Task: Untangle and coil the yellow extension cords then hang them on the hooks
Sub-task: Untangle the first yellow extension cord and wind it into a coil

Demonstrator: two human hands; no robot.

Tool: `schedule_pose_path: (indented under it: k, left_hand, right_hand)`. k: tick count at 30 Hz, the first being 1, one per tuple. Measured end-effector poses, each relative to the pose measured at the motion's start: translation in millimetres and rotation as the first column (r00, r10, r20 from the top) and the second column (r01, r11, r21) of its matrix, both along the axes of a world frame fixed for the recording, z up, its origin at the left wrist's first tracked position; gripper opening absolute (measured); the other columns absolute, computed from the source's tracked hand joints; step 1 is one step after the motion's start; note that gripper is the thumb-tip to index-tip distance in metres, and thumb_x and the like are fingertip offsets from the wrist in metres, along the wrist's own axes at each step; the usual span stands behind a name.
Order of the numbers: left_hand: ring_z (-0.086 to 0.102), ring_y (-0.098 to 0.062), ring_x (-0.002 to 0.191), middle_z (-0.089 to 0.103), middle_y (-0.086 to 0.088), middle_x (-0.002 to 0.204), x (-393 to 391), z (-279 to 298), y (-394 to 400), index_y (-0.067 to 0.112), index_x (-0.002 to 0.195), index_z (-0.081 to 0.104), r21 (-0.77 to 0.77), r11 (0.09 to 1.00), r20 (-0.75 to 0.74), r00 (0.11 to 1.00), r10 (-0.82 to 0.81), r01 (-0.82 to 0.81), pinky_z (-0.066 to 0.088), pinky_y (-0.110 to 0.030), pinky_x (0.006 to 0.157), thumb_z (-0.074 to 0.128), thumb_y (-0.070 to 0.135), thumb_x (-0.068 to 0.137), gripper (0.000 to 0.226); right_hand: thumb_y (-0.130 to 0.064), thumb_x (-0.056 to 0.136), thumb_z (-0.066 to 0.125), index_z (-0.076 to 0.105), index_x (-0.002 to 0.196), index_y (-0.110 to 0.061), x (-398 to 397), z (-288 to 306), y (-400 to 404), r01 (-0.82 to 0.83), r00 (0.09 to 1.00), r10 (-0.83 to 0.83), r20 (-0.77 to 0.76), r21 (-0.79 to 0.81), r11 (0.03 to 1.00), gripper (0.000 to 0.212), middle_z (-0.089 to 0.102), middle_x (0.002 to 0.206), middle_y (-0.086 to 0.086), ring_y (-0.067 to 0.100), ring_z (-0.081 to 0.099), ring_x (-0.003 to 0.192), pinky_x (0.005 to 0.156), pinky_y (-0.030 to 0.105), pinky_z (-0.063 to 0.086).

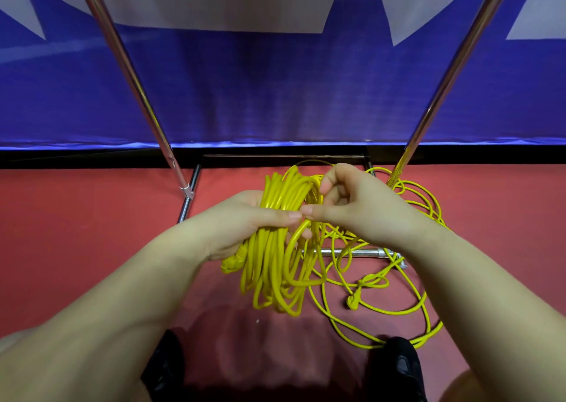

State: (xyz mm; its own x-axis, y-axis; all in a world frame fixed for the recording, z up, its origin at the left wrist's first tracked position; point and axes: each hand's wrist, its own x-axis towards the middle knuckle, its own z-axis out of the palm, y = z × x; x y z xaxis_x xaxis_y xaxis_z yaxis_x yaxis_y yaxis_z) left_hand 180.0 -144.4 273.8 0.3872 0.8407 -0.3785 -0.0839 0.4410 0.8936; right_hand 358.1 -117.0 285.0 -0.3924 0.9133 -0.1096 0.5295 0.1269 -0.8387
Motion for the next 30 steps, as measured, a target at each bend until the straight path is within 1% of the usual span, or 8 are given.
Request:
schedule_pose_path:
  k: [4, 9, 12, 14, 16, 19, 23, 30]
  left_hand:
    - [0.061, -0.015, 0.053, 0.066, -0.008, 0.064, -2, -2, -2, 0.011, 0.063, 0.069, 0.080, 0.992, -0.090, 0.992, -0.088, 0.096, 0.054, -0.025, 0.053, 0.072, -0.001, 0.064, 0.012]
    - [0.060, -0.017, 0.048, 0.063, -0.007, 0.058, -10, 2, 6, 0.009, 0.061, 0.066, 0.044, 0.986, 0.033, 0.987, 0.160, -0.161, 0.054, -0.026, 0.051, 0.069, 0.001, 0.062, 0.009]
    - [0.059, -0.015, 0.048, 0.062, -0.005, 0.056, -14, 4, 11, 0.004, 0.069, 0.061, 0.052, 0.971, 0.035, 0.972, 0.230, -0.232, 0.053, -0.025, 0.050, 0.063, 0.008, 0.063, 0.007]
    - [0.059, -0.014, 0.047, 0.062, -0.005, 0.056, -15, 4, 12, 0.005, 0.068, 0.062, 0.049, 0.961, 0.032, 0.962, 0.270, -0.271, 0.054, -0.025, 0.051, 0.063, 0.007, 0.065, 0.004]
    - [0.059, -0.013, 0.047, 0.063, -0.004, 0.056, -16, 4, 14, 0.006, 0.070, 0.062, 0.044, 0.947, 0.032, 0.948, 0.318, -0.319, 0.054, -0.024, 0.051, 0.060, 0.003, 0.075, 0.006]
    - [0.062, -0.012, 0.047, 0.066, -0.004, 0.056, -15, 3, 14, 0.007, 0.076, 0.061, 0.033, 0.928, 0.006, 0.929, 0.371, -0.371, 0.055, -0.024, 0.048, 0.055, 0.004, 0.087, 0.013]
    - [0.066, -0.015, 0.052, 0.068, -0.006, 0.059, -14, 4, 13, 0.008, 0.079, 0.059, -0.008, 0.929, 0.027, 0.929, 0.369, -0.369, 0.056, -0.028, 0.050, 0.053, 0.012, 0.090, 0.013]
    - [0.066, -0.016, 0.052, 0.067, -0.010, 0.063, -2, 1, 3, 0.005, 0.079, 0.061, -0.002, 0.982, -0.008, 0.982, 0.189, -0.189, 0.056, -0.027, 0.049, 0.054, 0.007, 0.087, 0.011]
  right_hand:
    - [-0.033, 0.086, 0.062, 0.052, 0.079, -0.016, -2, -3, -1, 0.047, 0.999, -0.047, -0.015, 0.012, 0.999, 0.021, 0.055, 0.062, -0.004, 0.012, 0.051, 0.054, 0.057, 0.027, 0.041]
    - [-0.052, 0.094, 0.034, 0.061, 0.104, -0.014, 8, 0, -6, -0.122, 0.903, 0.239, 0.356, -0.322, 0.939, 0.047, 0.066, 0.105, 0.001, 0.017, 0.059, 0.102, 0.096, 0.030, 0.041]
    - [-0.039, 0.096, 0.044, 0.054, 0.100, -0.017, 12, -6, -4, -0.141, 0.865, 0.231, 0.445, -0.225, 0.964, 0.025, 0.062, 0.091, -0.001, 0.018, 0.058, 0.091, 0.083, 0.030, 0.043]
    - [-0.028, 0.095, 0.051, 0.052, 0.092, -0.022, 14, -9, 2, -0.079, 0.922, 0.081, 0.378, -0.022, 0.997, 0.007, 0.059, 0.073, -0.007, 0.015, 0.060, 0.074, 0.065, 0.022, 0.043]
    - [-0.020, 0.091, 0.058, 0.051, 0.084, -0.028, 17, -6, 6, 0.081, 0.984, -0.103, 0.144, 0.155, 0.985, 0.013, 0.060, 0.067, -0.007, 0.011, 0.058, 0.058, 0.053, 0.019, 0.044]
    - [-0.016, 0.088, 0.061, 0.060, 0.080, -0.030, 20, 3, 9, 0.266, 0.957, -0.228, -0.178, 0.226, 0.937, 0.017, 0.058, 0.066, -0.003, 0.013, 0.052, 0.059, 0.057, 0.023, 0.044]
    - [-0.016, 0.088, 0.061, 0.064, 0.084, -0.024, 22, 2, 8, 0.025, 1.000, -0.022, -0.018, 0.177, 0.984, 0.010, 0.057, 0.069, -0.004, 0.010, 0.052, 0.067, 0.065, 0.023, 0.043]
    - [-0.010, 0.089, 0.058, 0.063, 0.083, -0.026, 15, 4, 4, -0.190, 0.976, 0.190, -0.109, 0.010, 0.982, 0.018, 0.053, 0.069, -0.007, 0.005, 0.048, 0.069, 0.069, 0.020, 0.041]
